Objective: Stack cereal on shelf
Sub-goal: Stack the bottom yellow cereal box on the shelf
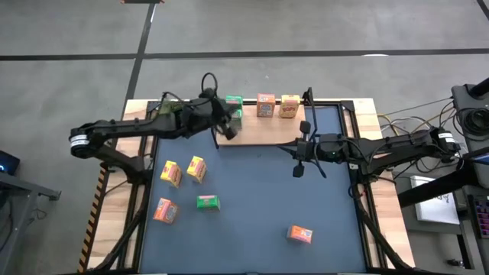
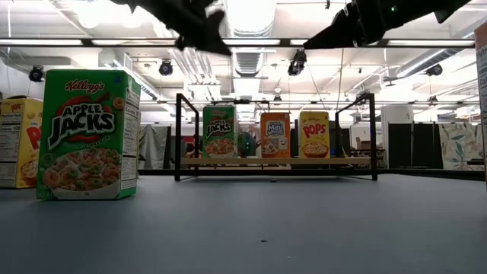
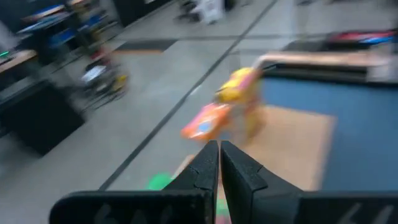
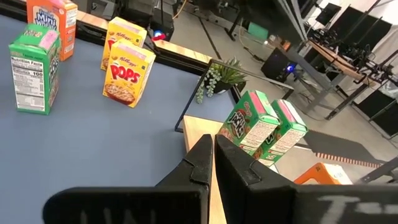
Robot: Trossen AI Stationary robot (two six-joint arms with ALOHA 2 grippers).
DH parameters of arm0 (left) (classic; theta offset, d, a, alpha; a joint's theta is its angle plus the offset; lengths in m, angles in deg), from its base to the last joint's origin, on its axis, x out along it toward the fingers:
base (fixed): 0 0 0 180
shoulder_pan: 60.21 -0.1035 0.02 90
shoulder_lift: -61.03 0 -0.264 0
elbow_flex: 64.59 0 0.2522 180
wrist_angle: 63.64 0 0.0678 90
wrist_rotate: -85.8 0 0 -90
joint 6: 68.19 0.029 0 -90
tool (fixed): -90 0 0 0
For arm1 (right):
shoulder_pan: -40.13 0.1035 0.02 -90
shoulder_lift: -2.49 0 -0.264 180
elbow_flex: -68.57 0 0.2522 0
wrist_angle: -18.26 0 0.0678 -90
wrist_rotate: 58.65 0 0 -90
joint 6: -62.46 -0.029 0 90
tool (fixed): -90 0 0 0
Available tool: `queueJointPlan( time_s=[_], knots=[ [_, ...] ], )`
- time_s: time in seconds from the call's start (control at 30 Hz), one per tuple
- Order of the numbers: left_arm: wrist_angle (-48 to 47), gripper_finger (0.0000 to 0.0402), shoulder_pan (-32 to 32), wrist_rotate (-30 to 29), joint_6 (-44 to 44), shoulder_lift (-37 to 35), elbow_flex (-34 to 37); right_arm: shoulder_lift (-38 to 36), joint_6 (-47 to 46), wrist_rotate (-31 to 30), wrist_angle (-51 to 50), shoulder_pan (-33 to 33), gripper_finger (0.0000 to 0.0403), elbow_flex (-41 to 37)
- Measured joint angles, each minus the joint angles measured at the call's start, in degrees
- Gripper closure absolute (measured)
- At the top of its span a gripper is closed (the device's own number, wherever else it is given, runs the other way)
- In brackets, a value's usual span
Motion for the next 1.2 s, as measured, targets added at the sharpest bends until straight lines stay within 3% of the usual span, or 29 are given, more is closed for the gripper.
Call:
queueJointPlan(
  time_s=[0.17,0.33,0.67,0.83,1.2],
  knots=[
    [-3.8,0.04,7.4,3.0,-0.3,-3.2,0.0,0.0,-3.4,0.0,-0.1,0.0,0.0394,0.0],
    [-14.2,0.04,15.3,2.9,-5.1,-6.5,0.0,0.2,-12.2,0.0,-5.6,0.3,0.0394,0.0],
    [-47.1,0.0388,21.8,1.0,-46.0,-11.1,0.6,2.3,-16.7,0.0,-8.1,1.3,0.0394,0.0],
    [-57.7,0.0347,22.1,1.3,-56.2,-9.3,0.9,2.3,-16.2,0.0,-7.5,1.3,0.0394,0.0],
    [-64.0,0.019,22.9,3.7,-64.3,-5.2,0.9,2.3,-14.7,0.0,-7.2,1.3,0.0394,0.0]
  ],
)
